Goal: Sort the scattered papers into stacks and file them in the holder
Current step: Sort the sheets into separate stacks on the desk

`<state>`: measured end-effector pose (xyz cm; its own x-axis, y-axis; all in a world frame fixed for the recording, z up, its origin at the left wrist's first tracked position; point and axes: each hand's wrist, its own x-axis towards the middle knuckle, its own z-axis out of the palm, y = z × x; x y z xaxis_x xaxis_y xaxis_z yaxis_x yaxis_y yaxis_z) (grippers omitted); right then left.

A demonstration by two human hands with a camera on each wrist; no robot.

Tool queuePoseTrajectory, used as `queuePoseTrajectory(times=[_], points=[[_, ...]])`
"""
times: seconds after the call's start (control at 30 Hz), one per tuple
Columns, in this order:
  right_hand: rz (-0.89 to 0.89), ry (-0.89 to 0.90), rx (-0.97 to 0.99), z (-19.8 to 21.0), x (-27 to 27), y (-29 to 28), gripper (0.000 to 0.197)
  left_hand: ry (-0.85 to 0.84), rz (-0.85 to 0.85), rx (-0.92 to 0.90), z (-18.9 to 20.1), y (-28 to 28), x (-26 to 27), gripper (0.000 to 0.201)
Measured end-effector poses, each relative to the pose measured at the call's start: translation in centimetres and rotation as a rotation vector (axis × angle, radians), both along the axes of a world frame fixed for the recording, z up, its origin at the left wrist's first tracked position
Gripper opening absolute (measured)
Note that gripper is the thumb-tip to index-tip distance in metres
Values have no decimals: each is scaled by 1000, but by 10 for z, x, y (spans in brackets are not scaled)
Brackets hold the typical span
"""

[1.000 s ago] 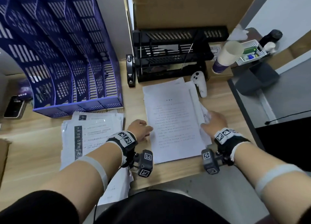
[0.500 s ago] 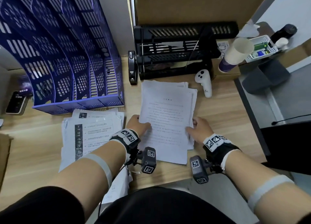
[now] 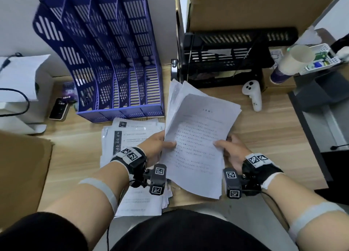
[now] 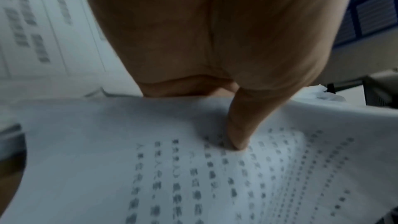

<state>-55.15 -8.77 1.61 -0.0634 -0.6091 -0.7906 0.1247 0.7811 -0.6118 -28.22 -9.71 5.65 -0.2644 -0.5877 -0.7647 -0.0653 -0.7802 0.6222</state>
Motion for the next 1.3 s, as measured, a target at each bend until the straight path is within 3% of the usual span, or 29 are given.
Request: queuePoseTrajectory(times=[0.13, 0.27, 0.37, 0.47, 0.5, 0.57, 0.63, 0.7, 0.77, 0.83, 0.97, 1.07, 1.1, 1.2, 1.3], points=[[22, -257, -35, 9, 36, 8, 47, -35, 78, 40, 15, 19, 48, 25], [204, -281, -131, 17, 80, 25, 48, -198, 134, 6, 13, 48, 98, 23], [369, -172, -174, 20, 116, 39, 44, -365, 64, -33, -4, 69, 138, 48], [619, -2, -170, 24, 145, 47, 37, -560, -55, -71, -18, 90, 162, 26], [713, 110, -191, 18, 153, 47, 37, -657, -98, -96, -24, 95, 170, 28], [839, 348, -183, -16, 158, 42, 52, -812, -82, -97, -33, 101, 182, 28], [821, 501, -161, -56, 161, 41, 69, -909, -53, -137, -40, 103, 190, 32], [719, 466, -150, -30, 178, 49, 71, -848, 35, -124, -40, 100, 191, 66], [659, 416, -80, 9, 197, 57, 66, -757, 80, -91, -38, 96, 188, 80], [596, 367, -26, 7, 198, 57, 66, -737, 38, -59, -38, 89, 188, 77], [591, 348, 3, -14, 195, 48, 80, -605, -53, -7, -38, 81, 190, 51], [631, 312, -12, -6, 201, 50, 43, -532, -51, 11, -36, 81, 190, 46], [634, 320, -7, -2, 202, 50, 39, -532, -67, 3, -37, 80, 190, 46], [618, 318, -43, -4, 203, 51, 54, -462, -98, -45, -28, 79, 188, 45], [577, 250, -100, -7, 199, 45, 65, -268, 29, -48, -21, 80, 193, 35]])
